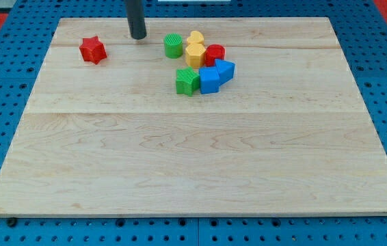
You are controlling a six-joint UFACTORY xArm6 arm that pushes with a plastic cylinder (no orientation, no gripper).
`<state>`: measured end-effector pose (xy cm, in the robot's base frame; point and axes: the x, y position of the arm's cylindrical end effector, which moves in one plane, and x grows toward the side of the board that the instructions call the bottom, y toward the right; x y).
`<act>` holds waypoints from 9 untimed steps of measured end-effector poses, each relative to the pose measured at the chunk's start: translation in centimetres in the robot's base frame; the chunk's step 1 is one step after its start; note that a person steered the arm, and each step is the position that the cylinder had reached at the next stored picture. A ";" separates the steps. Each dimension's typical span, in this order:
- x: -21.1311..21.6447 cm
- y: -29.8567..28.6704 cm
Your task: Push the red star towards left side
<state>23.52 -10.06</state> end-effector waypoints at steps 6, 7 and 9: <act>4.5 19.5; 5.6 21.1; 8.0 14.8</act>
